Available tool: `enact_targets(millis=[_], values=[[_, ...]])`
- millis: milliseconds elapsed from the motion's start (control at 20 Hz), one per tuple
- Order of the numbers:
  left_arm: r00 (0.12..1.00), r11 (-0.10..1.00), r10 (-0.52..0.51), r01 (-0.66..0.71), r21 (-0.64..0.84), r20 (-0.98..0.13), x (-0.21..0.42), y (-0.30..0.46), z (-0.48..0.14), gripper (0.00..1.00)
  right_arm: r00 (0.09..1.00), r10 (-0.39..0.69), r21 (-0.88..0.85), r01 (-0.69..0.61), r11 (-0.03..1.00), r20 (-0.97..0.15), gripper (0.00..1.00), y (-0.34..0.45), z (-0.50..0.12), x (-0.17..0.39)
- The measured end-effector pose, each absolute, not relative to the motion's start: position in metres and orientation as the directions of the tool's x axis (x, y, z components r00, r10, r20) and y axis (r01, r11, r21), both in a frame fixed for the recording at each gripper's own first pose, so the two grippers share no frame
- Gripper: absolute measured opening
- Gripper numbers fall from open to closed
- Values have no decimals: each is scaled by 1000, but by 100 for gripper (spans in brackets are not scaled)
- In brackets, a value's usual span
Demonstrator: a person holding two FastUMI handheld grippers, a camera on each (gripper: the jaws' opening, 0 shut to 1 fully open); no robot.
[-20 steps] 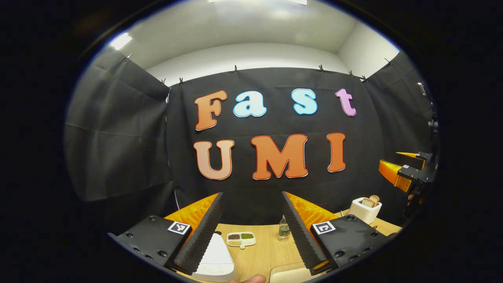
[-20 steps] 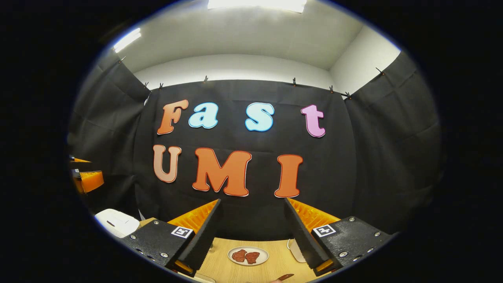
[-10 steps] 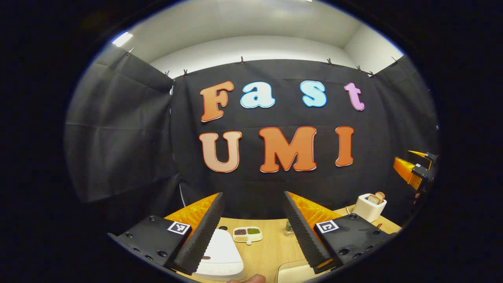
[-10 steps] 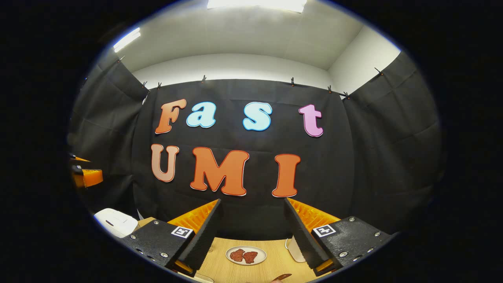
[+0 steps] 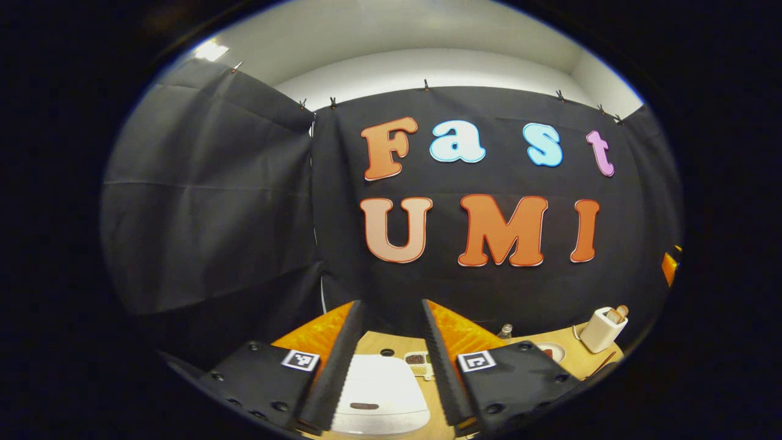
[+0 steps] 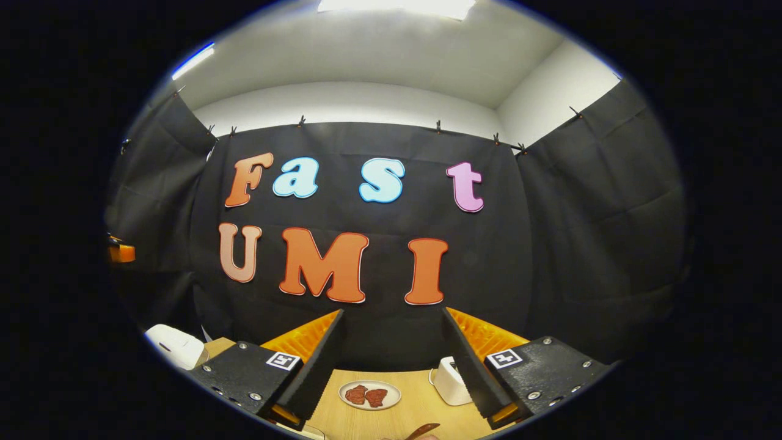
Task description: Close the left gripper, press the button to open the rice cooker; take a wooden spoon from the chopstick holder with the right hand, scoop a spoonful of rice and pour it into the rice cooker, then put the wooden spoon back into the chopstick holder.
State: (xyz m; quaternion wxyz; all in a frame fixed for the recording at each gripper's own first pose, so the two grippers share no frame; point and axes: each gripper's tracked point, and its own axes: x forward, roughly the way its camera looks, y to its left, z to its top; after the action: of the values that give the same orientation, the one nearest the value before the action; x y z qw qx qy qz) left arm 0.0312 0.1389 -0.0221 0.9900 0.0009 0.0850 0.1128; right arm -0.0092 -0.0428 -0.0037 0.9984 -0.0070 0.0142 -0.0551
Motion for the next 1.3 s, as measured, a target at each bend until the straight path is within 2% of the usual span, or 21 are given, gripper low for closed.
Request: enact_targets(millis=[150, 450, 500, 550, 650, 800, 1100, 1300], values=[[928, 970, 232, -242, 3, -290, 39, 151, -57, 8, 990, -133, -23, 133, 991, -41, 95, -46, -7, -17], [817, 963, 175, -259, -79, -549, 47, 169, -122, 5, 978, -198, -57, 195, 979, -58, 95, -56, -14, -31], [787, 958, 158, -268, -100, -596, 46, 171, -137, 3, 976, -207, -63, 203, 977, -66, 92, -58, -16, -34], [756, 954, 140, -277, -118, -640, 44, 173, -150, 5, 973, -218, -70, 214, 974, -71, 95, -60, -18, -36], [693, 945, 123, -301, -131, -710, 42, 178, -172, 5, 968, -239, -82, 232, 969, -81, 95, -62, -21, -41], [590, 924, 44, -330, -192, -806, 34, 179, -215, 5, 959, -264, -90, 255, 963, -103, 95, -63, -31, -46], [442, 871, -93, -397, -287, -892, 24, 169, -270, 5, 946, -295, -106, 282, 953, -134, 95, -64, -46, -51], [356, 854, -116, -440, -276, -927, 9, 173, -307, 5, 940, -304, -113, 288, 951, -157, 95, -61, -59, -52]])
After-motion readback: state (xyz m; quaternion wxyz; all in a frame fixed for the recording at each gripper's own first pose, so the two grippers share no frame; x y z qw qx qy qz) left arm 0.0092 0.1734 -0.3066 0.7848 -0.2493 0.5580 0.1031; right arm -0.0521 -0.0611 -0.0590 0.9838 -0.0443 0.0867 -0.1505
